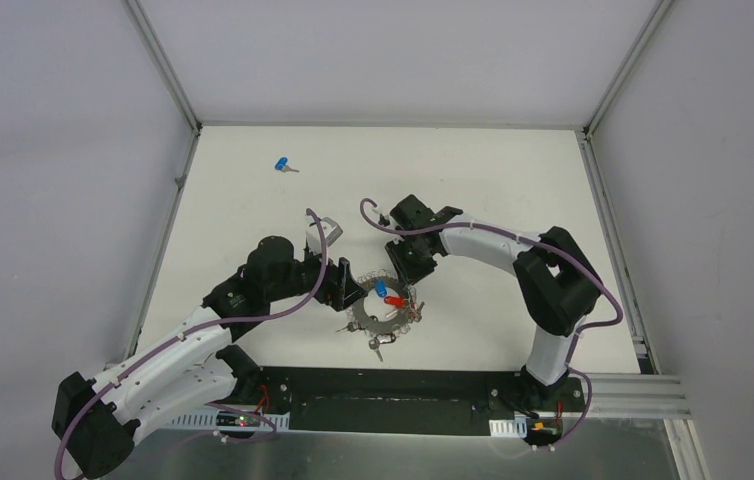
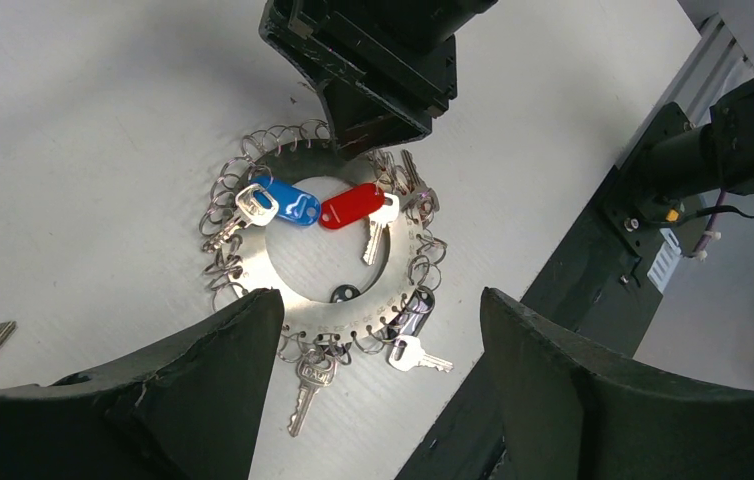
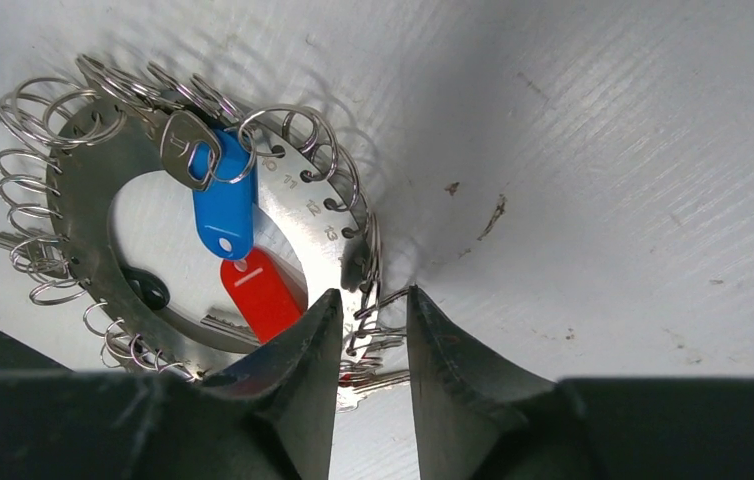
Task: Put the keys on the keyring
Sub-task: Pick up the keyring from the center of the board.
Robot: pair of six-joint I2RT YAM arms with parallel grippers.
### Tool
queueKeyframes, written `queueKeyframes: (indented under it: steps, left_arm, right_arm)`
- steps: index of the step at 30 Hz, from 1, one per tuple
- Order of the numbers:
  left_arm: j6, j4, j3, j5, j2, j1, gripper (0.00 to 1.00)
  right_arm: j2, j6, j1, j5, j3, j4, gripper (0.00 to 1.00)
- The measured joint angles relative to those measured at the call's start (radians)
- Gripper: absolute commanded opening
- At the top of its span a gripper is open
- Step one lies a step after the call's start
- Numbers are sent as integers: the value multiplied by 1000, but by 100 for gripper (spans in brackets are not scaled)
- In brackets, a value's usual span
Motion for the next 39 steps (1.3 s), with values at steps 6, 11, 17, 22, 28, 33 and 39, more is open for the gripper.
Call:
queueKeyframes:
  steps: [6,11,17,22,28,33,39]
  left_arm:
    - [0,0,0,-2,0,0,74]
    - [0,0,0,-2,0,0,74]
    - [0,0,0,-3,0,0,74]
    - [0,0,0,-5,0,0,74]
    - [1,0,0,-14,0,0,74]
    - [8,0,0,-26,0,0,74]
    - [76,-2,0,-24,0,0,76]
  right_arm:
    - [14,0,0,-9,1,-3,35]
    - [14,-1,0,-37,1,-3,31]
    - [14,-15,0,-80,0,-2,12]
    - [14,-31,0,-102,0,-3,0]
    - [14,-42,0,-108,-1,-3,0]
    - [2,-70,0,-112,-11,0,0]
    - [-71,-147,0,-183,-50,1,0]
